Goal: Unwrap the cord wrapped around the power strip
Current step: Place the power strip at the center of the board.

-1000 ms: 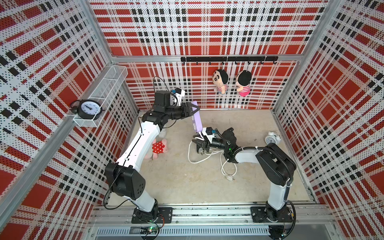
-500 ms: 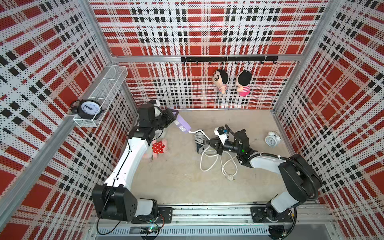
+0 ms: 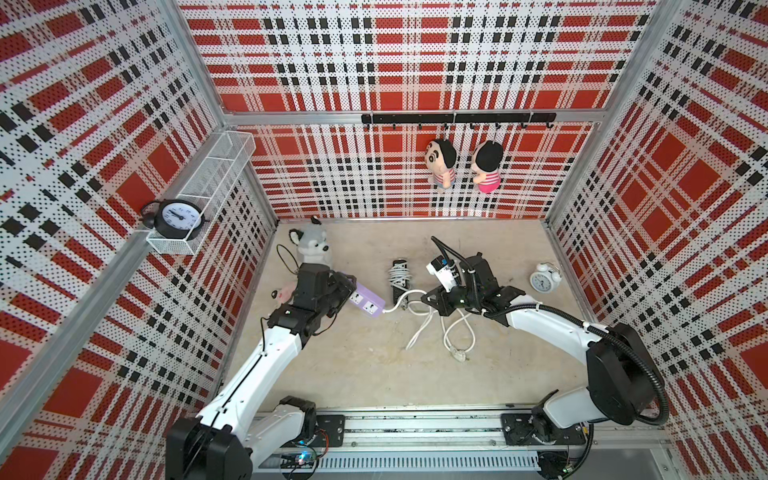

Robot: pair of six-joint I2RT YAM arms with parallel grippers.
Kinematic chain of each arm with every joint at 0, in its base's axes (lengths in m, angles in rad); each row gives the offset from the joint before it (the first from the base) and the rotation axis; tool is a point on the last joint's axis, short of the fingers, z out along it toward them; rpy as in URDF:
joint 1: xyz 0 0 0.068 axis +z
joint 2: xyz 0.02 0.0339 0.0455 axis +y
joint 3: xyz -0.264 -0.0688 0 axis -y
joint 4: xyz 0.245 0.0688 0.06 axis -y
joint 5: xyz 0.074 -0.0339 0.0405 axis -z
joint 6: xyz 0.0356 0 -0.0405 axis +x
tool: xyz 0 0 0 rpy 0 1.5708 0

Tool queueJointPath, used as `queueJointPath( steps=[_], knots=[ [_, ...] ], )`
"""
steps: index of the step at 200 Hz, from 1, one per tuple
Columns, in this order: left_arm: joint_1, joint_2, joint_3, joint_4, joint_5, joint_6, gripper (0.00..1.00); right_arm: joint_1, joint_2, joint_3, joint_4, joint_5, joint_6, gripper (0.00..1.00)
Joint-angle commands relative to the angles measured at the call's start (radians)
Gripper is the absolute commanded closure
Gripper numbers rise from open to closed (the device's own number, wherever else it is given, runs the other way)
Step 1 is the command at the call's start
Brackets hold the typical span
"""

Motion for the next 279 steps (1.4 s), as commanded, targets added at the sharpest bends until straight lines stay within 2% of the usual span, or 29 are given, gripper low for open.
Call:
queueJointPath(
  steps=[1,40,61,67,77,112,129,140,159,178,185,203,227,239,256,279],
  knots=[
    [-0.019,-0.014,-0.104,-0.092,-0.134,-0.053,1.0,-0.019,-0.011,0.057,-0.063,0.114,0.01,0.99],
    [-0.018,0.012,-0.195,-0.083,-0.2,-0.085,0.98,0.009,0.013,0.097,-0.127,0.153,-0.013,0.99],
    [-0.005,0.066,-0.234,-0.045,-0.168,-0.066,0.97,0.021,0.013,0.098,-0.121,0.156,-0.008,0.99],
    [-0.005,0.09,-0.24,-0.04,-0.157,-0.061,0.93,0.023,0.012,0.099,-0.12,0.156,-0.007,0.99],
    [-0.01,0.13,-0.251,-0.029,-0.138,-0.053,0.92,0.027,0.013,0.101,-0.118,0.156,-0.005,0.99],
    [-0.023,0.263,-0.205,-0.03,-0.125,0.02,0.91,0.035,0.01,0.112,-0.124,0.163,-0.007,0.99],
    [-0.045,0.319,-0.175,-0.033,-0.126,0.045,0.85,0.04,0.011,0.125,-0.139,0.163,-0.007,0.98],
    [-0.066,0.366,-0.152,-0.041,-0.129,0.066,0.79,0.046,0.013,0.131,-0.147,0.16,-0.007,0.93],
    [-0.09,0.444,-0.115,-0.051,-0.124,0.105,0.78,0.057,0.019,0.139,-0.155,0.154,-0.002,0.8],
    [-0.099,0.51,-0.083,-0.052,-0.117,0.139,0.79,0.061,0.02,0.138,-0.155,0.148,-0.002,0.52],
    [-0.1,0.531,-0.07,-0.058,-0.116,0.149,0.79,0.061,0.018,0.138,-0.156,0.148,-0.004,0.45],
    [-0.101,0.572,-0.038,-0.07,-0.106,0.169,0.79,0.061,-0.002,0.139,-0.169,0.165,-0.013,0.35],
    [-0.111,0.6,0.003,-0.098,-0.14,0.195,0.77,0.031,-0.021,0.165,-0.251,0.226,0.011,0.33],
    [-0.119,0.611,0.031,-0.124,-0.165,0.219,0.68,-0.016,-0.025,0.172,-0.308,0.234,0.053,0.31],
    [-0.129,0.617,0.066,-0.149,-0.19,0.244,0.44,-0.071,-0.045,0.162,-0.385,0.249,0.099,0.32],
    [-0.134,0.617,0.094,-0.169,-0.199,0.268,0.21,-0.104,-0.088,0.129,-0.437,0.274,0.125,0.34]
  ],
)
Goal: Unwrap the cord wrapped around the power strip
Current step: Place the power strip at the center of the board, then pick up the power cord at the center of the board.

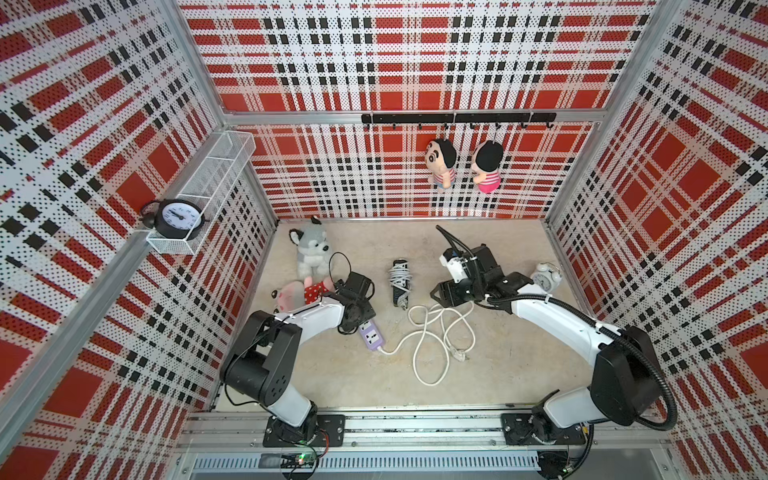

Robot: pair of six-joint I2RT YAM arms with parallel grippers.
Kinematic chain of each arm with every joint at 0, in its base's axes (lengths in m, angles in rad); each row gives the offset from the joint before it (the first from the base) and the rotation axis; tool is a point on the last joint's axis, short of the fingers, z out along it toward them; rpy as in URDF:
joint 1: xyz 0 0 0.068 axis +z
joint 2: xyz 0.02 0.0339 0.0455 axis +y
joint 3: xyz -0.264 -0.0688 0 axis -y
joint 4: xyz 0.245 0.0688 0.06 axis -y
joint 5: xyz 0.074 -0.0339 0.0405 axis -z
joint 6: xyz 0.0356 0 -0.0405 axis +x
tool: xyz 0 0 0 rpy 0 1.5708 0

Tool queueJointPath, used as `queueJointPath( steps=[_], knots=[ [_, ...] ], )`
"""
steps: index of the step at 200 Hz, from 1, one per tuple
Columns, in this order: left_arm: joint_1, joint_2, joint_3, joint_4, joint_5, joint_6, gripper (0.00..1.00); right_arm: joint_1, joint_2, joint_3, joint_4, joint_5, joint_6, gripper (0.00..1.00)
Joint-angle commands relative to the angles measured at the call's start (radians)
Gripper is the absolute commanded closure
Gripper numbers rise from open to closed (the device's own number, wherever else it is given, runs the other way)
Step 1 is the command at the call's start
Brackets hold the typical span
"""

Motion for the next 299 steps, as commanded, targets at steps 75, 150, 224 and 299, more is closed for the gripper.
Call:
queueJointPath(
  steps=[75,150,224,299],
  knots=[
    [-0.054,-0.053,0.279,-0.306,-0.222,0.213,0.02,-0.06,-0.19,-0.11,-0.264,0.112,0.209,0.5],
    [-0.203,-0.039,0.594,-0.321,-0.01,0.414,0.06,-0.061,-0.221,-0.343,-0.085,0.091,0.346,0.54],
    [-0.224,-0.04,0.508,-0.139,0.233,0.421,0.21,-0.061,-0.087,-0.398,0.058,0.095,0.371,0.54],
    [-0.25,-0.042,0.482,-0.11,0.237,0.432,0.3,-0.061,-0.04,-0.367,0.043,0.16,0.311,0.75]
  ],
)
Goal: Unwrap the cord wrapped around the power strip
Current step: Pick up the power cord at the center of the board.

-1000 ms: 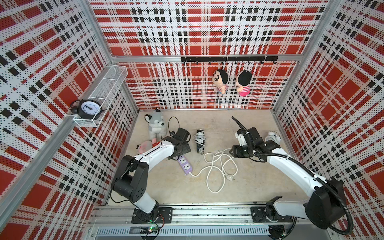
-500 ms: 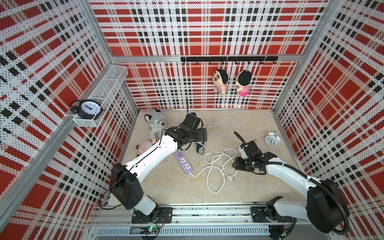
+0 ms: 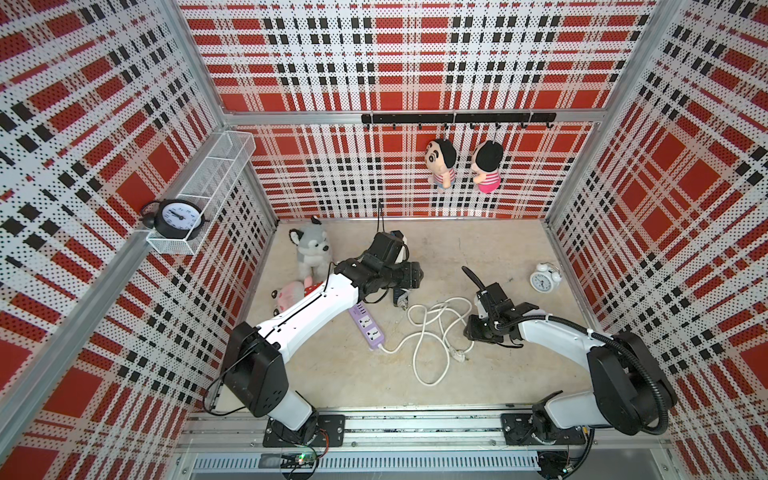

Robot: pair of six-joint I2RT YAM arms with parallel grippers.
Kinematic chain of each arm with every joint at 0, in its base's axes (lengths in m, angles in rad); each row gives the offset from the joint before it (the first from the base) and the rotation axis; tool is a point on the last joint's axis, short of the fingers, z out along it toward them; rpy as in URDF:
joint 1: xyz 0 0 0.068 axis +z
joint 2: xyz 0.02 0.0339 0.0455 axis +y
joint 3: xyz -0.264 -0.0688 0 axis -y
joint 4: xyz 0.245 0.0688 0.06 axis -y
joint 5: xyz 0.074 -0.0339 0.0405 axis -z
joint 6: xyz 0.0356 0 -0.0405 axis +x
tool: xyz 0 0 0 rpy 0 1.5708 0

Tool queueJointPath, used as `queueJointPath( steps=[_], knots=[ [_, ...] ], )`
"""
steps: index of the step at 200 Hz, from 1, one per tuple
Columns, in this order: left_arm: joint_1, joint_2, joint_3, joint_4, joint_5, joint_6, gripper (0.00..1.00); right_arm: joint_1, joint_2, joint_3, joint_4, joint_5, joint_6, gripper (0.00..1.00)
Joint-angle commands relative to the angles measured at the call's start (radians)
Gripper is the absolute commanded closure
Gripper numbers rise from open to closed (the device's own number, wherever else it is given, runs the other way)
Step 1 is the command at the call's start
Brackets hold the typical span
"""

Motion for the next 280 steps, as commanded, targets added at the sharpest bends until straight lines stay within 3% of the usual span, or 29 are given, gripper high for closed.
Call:
queueJointPath(
  steps=[1,24,74,124,149,170,195,240,261,280],
  knots=[
    [-0.017,0.004,-0.018,0.034,0.015,0.019,0.3,-0.003,-0.009,0.028,0.009,0.047,-0.019,0.76],
    [-0.02,0.005,-0.016,0.05,0.022,0.02,0.31,-0.003,-0.033,0.062,-0.042,0.097,-0.05,0.95],
    [-0.05,0.017,-0.009,0.12,0.085,0.023,0.33,-0.002,-0.12,0.219,-0.221,0.167,-0.241,0.99],
    [-0.118,0.059,-0.018,0.206,0.163,0.048,0.35,-0.004,-0.086,0.481,-0.432,0.185,-0.337,0.99],
    [-0.138,0.063,-0.039,0.267,0.216,0.038,0.44,-0.006,-0.068,0.544,-0.466,0.178,-0.359,1.0],
    [-0.15,0.052,-0.082,0.326,0.276,0.02,0.59,-0.02,-0.074,0.559,-0.468,0.124,-0.386,1.0],
    [-0.163,0.055,-0.108,0.331,0.27,0.02,0.67,-0.03,-0.085,0.572,-0.455,0.073,-0.408,1.0],
    [-0.171,0.062,-0.139,0.424,0.277,-0.043,0.59,-0.035,-0.109,0.535,-0.403,-0.039,-0.41,1.0],
    [-0.185,0.058,-0.136,0.47,0.283,-0.069,0.57,-0.057,-0.117,0.51,-0.362,-0.107,-0.326,1.0],
    [-0.211,0.065,-0.131,0.498,0.289,-0.061,0.4,-0.075,-0.12,0.49,-0.324,-0.158,-0.232,1.0]
  ],
)
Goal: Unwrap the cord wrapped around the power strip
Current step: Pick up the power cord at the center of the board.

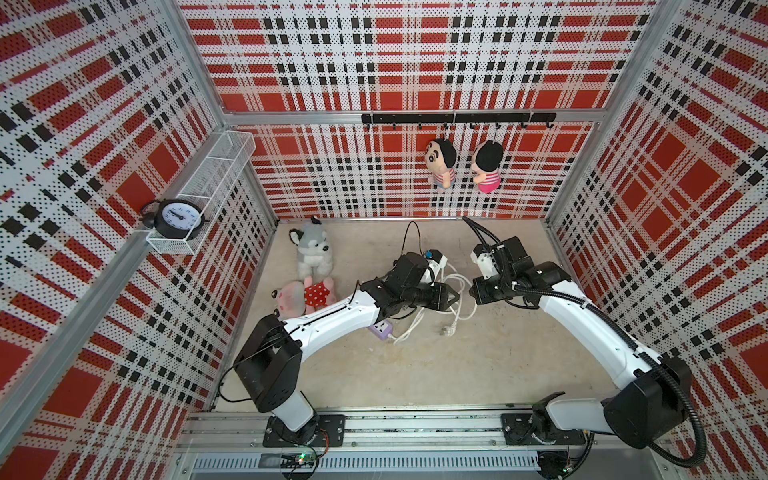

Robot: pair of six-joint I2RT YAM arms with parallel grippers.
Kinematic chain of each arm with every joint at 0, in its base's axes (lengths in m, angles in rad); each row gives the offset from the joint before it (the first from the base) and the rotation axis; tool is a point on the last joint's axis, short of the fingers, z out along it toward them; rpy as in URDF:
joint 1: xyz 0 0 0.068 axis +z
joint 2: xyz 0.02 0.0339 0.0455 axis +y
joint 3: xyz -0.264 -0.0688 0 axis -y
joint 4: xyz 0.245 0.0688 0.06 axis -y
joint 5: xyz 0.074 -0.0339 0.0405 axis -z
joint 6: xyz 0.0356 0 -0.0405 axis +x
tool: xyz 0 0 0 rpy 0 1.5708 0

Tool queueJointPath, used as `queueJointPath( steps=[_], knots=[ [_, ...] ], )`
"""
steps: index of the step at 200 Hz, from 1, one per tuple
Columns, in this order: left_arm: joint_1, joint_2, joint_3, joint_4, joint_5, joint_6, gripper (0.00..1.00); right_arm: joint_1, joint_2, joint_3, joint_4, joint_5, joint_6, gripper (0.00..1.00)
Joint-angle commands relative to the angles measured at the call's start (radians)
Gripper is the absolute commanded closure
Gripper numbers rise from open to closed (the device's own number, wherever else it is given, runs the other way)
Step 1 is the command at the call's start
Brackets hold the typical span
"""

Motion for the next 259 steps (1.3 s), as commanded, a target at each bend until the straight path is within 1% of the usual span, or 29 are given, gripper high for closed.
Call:
queueJointPath(
  steps=[1,18,45,61,79,87,107,127,136,148,164,173,176,184,194,203,218,227,242,248,250,259],
  knots=[
    [-0.036,0.008,0.006,0.087,0.023,-0.011,0.4,-0.024,-0.034,-0.018,0.08,-0.099,0.117,1.0],
    [-0.054,0.028,0.01,0.075,0.028,0.022,0.3,-0.029,-0.037,-0.024,0.098,-0.125,0.17,1.0],
    [-0.068,0.032,0.001,0.031,0.014,0.085,0.16,-0.032,-0.032,0.002,0.088,-0.13,0.193,1.0],
    [-0.074,0.036,0.008,-0.014,-0.031,0.127,0.13,-0.035,-0.033,0.013,0.094,-0.142,0.207,1.0],
    [-0.076,0.051,0.012,-0.038,-0.069,0.146,0.14,-0.035,-0.03,0.017,0.112,-0.177,0.223,1.0],
    [-0.078,0.06,0.013,-0.039,-0.063,0.148,0.16,-0.037,-0.03,0.017,0.118,-0.19,0.229,1.0],
    [-0.085,0.081,0.023,-0.028,-0.072,0.148,0.29,-0.036,-0.028,0.012,0.127,-0.217,0.242,1.0],
    [-0.085,0.098,0.041,-0.019,-0.078,0.144,0.47,-0.036,-0.036,0.003,0.147,-0.241,0.254,1.0],
    [-0.085,0.107,0.047,-0.019,-0.077,0.143,0.59,-0.036,-0.04,0.002,0.149,-0.242,0.255,1.0],
    [-0.082,0.112,0.053,-0.019,-0.079,0.141,0.8,-0.036,-0.044,0.004,0.143,-0.232,0.255,1.0],
    [-0.081,0.106,0.052,-0.019,-0.08,0.141,1.0,-0.038,-0.043,0.006,0.133,-0.222,0.248,1.0],
    [-0.079,0.1,0.052,-0.019,-0.076,0.143,1.0,-0.043,-0.043,0.005,0.127,-0.222,0.246,1.0],
    [-0.077,0.097,0.052,-0.019,-0.074,0.143,1.0,-0.045,-0.043,0.007,0.125,-0.221,0.245,0.97],
    [-0.072,0.089,0.047,-0.013,-0.069,0.143,1.0,-0.066,-0.051,0.005,0.124,-0.224,0.248,0.8],
    [-0.06,0.076,0.034,0.005,-0.059,0.13,1.0,-0.104,-0.068,-0.002,0.123,-0.234,0.257,0.65],
    [-0.041,0.06,0.013,0.038,-0.029,0.109,1.0,-0.146,-0.094,-0.023,0.135,-0.248,0.269,0.59],
    [-0.013,0.029,-0.031,0.116,0.022,0.073,1.0,-0.214,-0.139,-0.058,0.151,-0.271,0.279,0.47],
    [0.001,0.01,-0.055,0.16,0.048,0.054,1.0,-0.245,-0.162,-0.081,0.158,-0.274,0.28,0.47],
    [0.016,-0.013,-0.07,0.195,0.066,0.044,1.0,-0.265,-0.171,-0.119,0.169,-0.28,0.28,0.52],
    [0.017,-0.019,-0.068,0.19,0.063,0.051,1.0,-0.265,-0.163,-0.137,0.171,-0.281,0.28,0.57],
    [0.018,-0.02,-0.067,0.189,0.061,0.055,1.0,-0.265,-0.158,-0.145,0.172,-0.284,0.304,0.58],
    [0.019,-0.023,-0.06,0.171,0.053,0.067,1.0,-0.265,-0.14,-0.182,0.187,-0.311,0.328,0.65]
  ],
)
